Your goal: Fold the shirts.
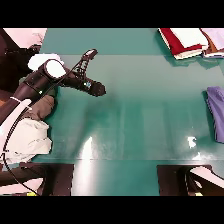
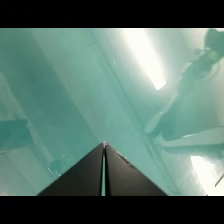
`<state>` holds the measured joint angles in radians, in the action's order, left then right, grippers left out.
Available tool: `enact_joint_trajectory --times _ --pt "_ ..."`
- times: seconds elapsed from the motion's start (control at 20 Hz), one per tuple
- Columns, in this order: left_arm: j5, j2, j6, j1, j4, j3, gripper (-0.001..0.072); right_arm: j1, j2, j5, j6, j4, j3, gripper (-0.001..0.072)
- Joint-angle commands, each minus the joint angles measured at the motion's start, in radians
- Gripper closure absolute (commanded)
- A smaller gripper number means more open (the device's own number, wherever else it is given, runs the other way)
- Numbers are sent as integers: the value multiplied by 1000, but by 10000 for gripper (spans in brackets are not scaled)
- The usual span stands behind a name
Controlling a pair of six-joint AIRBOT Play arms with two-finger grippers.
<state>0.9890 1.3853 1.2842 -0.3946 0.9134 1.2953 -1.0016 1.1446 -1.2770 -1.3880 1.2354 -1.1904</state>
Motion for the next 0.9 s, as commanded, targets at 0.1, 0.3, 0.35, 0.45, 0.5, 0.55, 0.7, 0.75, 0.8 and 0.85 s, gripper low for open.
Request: enact_joint_trajectory --times 0.1,0.3,0.35,0.45,0.5,0.55,0.7,0.75,0.8,0.85 --pt "5 0 -2 0 1 0 682 409 8 -120 -27 -161 -24 338" --pt "-13 0 -2 0 -2 0 682 779 11 -87 -24 -161 -5 444" --pt "-13 0 -2 0 -2 0 682 857 11 -66 -16 -161 -6 604" --pt "-13 0 -1 0 -2 0 682 982 10 -23 2 -160 -6 694" --pt "-13 0 -2 0 -2 0 682 1030 10 -7 2 -160 -6 694" --pt "-13 0 -2 0 -2 0 682 1067 10 4 2 -160 -6 694" --pt "-13 0 -1 0 -2 0 682 1131 10 18 1 -161 -6 694" --pt "-13 0 -2 0 -2 0 682 1140 10 18 2 -162 -6 694" --pt "-13 0 -1 0 -2 0 682 1145 10 17 1 -163 -6 694" --pt "-13 0 -2 0 -2 0 682 1145 9 15 1 -168 -6 694"
